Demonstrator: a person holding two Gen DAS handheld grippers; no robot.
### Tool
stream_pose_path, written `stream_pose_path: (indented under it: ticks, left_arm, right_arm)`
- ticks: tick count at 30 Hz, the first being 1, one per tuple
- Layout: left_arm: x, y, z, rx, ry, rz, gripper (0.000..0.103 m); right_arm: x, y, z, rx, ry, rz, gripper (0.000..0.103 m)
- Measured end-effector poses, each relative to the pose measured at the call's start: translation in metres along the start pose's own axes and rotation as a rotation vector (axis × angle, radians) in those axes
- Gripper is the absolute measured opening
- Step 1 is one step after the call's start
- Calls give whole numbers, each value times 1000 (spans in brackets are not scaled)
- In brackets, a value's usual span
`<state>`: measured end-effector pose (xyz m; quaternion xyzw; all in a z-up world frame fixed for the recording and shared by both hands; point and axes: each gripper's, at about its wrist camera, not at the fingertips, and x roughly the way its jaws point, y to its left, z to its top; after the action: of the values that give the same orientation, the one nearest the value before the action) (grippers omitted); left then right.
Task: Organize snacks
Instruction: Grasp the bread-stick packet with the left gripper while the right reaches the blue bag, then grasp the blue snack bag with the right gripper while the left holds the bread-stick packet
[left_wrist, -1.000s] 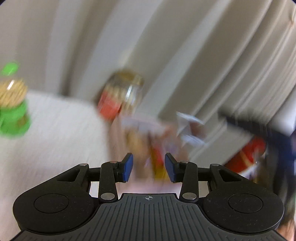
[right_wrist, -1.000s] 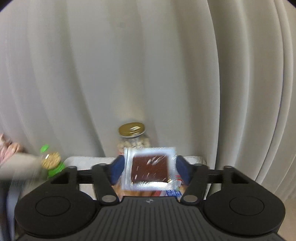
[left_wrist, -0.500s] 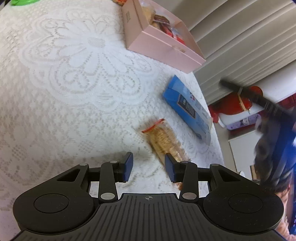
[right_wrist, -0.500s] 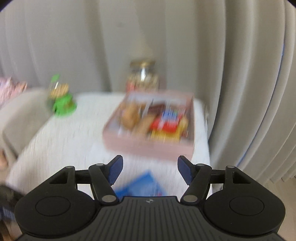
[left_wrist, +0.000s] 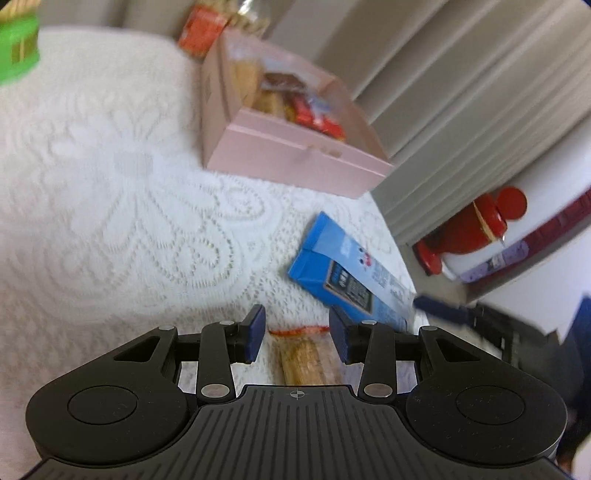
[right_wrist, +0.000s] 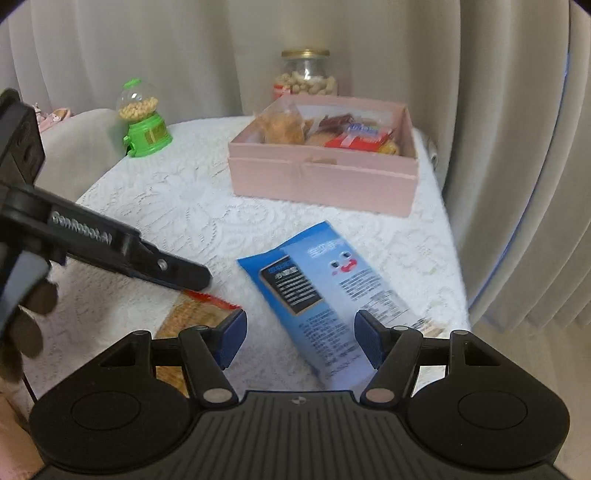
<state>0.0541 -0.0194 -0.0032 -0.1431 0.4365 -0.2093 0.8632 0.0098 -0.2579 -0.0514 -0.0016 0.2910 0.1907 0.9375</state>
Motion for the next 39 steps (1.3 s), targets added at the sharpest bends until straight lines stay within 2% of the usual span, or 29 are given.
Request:
stream_pose_path:
  ticks: [2, 5, 8, 11, 13, 15, 22, 24, 28, 33, 36, 39]
  left_arm:
    - [-12, -16, -10, 73, 7, 34, 43]
    - [-14, -44, -30, 215, 29, 126, 43]
    - [-2, -68, -48, 346, 29, 216, 43]
    - [12, -84, -60, 425, 72, 230, 52]
    - [21, -89, -65, 453, 106, 231, 53]
    - [26, -89, -68, 471, 119, 263, 51]
    - [14, -69, -52, 426, 49, 343, 51]
    - [10, -54, -41, 379, 26, 330, 44]
    - [1, -26, -27, 266, -16, 306, 42]
    - [-7, -8, -22, 205, -42, 306, 42]
    - [-9, -4, -22, 195, -46, 299, 43]
    - [-8, -1, -23, 192, -44, 288, 43]
  right_arm:
    - [-3, -12, 4, 36, -25, -33, 66]
    - [-4, -31, 7, 107, -58, -99, 66]
    - [-4, -45, 6, 170, -70, -100, 66]
    - [-7, -49, 1, 189, -82, -98, 66]
    - [-7, -50, -2, 193, -87, -106, 66]
    - [-6, -50, -5, 201, -85, -109, 66]
    - [0, -46, -14, 213, -69, -90, 66]
    - [1, -45, -14, 216, -65, -79, 67]
    - [1, -41, -14, 209, -65, -62, 71]
    - [10, -36, 2, 150, -59, -50, 75]
    - [24, -43, 12, 192, -50, -55, 75]
    - [45, -56, 14, 285, -5, -48, 75]
